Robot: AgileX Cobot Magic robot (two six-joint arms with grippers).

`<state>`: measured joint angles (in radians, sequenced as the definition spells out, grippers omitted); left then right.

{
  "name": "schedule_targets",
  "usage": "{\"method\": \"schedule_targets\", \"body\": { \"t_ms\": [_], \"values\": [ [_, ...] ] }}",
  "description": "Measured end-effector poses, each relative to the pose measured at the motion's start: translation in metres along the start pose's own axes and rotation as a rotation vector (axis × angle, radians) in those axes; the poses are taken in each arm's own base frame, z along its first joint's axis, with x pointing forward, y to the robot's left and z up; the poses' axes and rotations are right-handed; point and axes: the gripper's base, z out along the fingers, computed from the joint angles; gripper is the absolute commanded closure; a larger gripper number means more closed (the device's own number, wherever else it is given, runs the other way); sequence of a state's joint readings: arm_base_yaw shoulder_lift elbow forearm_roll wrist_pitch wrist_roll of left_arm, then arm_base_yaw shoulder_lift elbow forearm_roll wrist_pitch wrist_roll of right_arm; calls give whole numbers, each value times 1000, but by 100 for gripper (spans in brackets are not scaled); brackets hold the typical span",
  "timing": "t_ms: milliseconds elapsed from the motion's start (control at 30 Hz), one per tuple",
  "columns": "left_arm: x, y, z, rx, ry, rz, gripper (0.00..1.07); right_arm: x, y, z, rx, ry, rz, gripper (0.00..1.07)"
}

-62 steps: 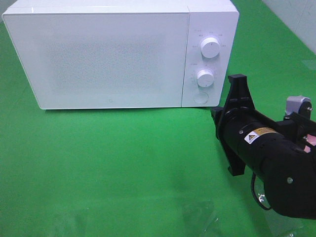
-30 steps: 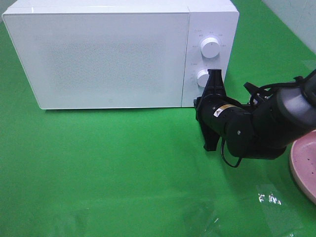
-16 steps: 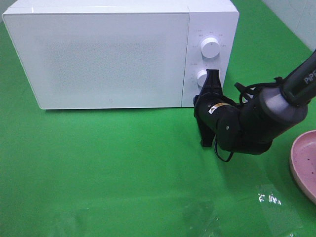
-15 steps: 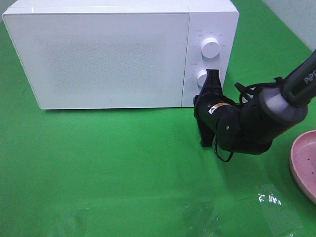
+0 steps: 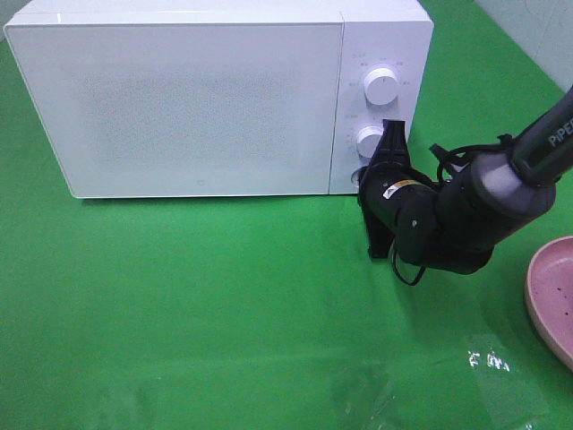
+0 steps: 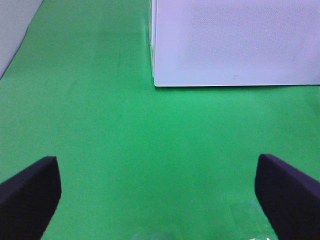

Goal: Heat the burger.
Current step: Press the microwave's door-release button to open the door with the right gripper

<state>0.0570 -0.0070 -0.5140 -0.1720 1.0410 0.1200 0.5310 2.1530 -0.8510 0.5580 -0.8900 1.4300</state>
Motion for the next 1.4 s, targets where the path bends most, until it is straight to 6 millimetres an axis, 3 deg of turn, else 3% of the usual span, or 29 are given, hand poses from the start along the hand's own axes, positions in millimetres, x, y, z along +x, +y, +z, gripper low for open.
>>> {"method": "schedule_targets", "body": {
  "t_ms": [500, 867, 1400],
  "values": [
    [0, 0, 0, 0, 0, 0, 8, 0, 0, 2, -57, -72, -55, 107],
    [0, 0, 0, 0, 0, 0, 8, 7, -1, 13, -48, -117, -12, 107],
    [0, 0, 0, 0, 0, 0, 8, 8, 0, 13, -49, -127, 1, 107]
  ]
}}
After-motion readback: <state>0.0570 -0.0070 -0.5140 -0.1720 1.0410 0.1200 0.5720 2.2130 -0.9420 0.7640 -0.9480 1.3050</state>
